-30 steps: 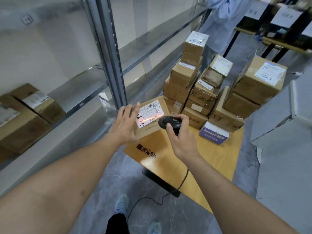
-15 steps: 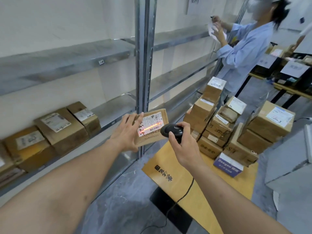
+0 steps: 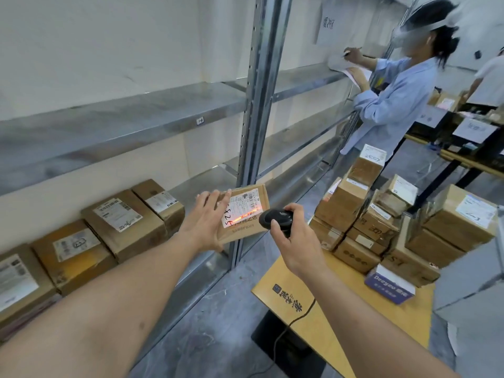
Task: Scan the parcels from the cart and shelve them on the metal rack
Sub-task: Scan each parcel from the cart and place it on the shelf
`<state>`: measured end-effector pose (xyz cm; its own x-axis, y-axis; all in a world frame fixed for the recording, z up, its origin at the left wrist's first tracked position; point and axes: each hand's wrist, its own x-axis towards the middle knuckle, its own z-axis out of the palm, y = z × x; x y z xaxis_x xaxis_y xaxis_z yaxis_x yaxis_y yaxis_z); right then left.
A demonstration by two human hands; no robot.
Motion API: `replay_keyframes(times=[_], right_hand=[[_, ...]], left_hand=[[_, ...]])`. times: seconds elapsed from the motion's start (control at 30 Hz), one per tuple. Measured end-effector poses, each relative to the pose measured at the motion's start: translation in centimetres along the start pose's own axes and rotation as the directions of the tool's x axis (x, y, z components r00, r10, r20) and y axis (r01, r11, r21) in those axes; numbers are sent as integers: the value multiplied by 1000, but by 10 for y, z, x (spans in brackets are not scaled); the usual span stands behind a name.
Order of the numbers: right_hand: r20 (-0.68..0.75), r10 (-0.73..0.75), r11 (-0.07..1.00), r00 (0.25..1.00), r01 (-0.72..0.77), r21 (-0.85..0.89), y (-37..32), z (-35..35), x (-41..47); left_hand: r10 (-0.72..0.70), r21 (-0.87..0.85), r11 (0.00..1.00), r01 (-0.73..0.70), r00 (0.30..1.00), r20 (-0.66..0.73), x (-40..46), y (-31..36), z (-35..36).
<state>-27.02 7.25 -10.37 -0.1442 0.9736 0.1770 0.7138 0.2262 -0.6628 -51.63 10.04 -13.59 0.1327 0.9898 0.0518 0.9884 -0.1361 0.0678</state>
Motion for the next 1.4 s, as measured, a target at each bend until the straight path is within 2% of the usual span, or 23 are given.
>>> replay_keyframes(times=[0.5, 0.6, 0.7, 0.8, 0.9, 1.1, 1.2, 1.4], right_hand=[[-10, 12, 1000, 1000, -12, 22, -13, 17, 34], [-21, 23, 996, 1000, -21, 89, -9, 21, 50], [-18, 55, 980, 998, -51, 190, -3, 29, 69], [0, 93, 956, 996, -90, 280, 6, 39, 95], [40, 108, 928, 993, -115, 353, 17, 51, 123], [166, 77, 904, 983, -139, 404, 31, 73, 178], [222, 49, 895, 974, -141, 423, 35, 82, 198], [256, 74, 899, 964, -176, 401, 38, 114, 230]], left_hand=[[-112, -56, 992, 112, 994, 10, 19, -21, 5], [-190, -66, 980, 189, 982, 5, 27, -16, 10], [-325, -120, 937, 327, 945, 40, 40, -6, 12], [-451, -174, 871, 459, 888, 88, 60, 2, 16], [-579, -216, 772, 598, 801, 150, 80, 8, 24], [-812, -274, 477, 835, 538, 225, 115, 14, 38], [-864, -281, 367, 887, 437, 249, 130, 12, 44], [-907, -256, 261, 931, 327, 265, 161, -3, 59]])
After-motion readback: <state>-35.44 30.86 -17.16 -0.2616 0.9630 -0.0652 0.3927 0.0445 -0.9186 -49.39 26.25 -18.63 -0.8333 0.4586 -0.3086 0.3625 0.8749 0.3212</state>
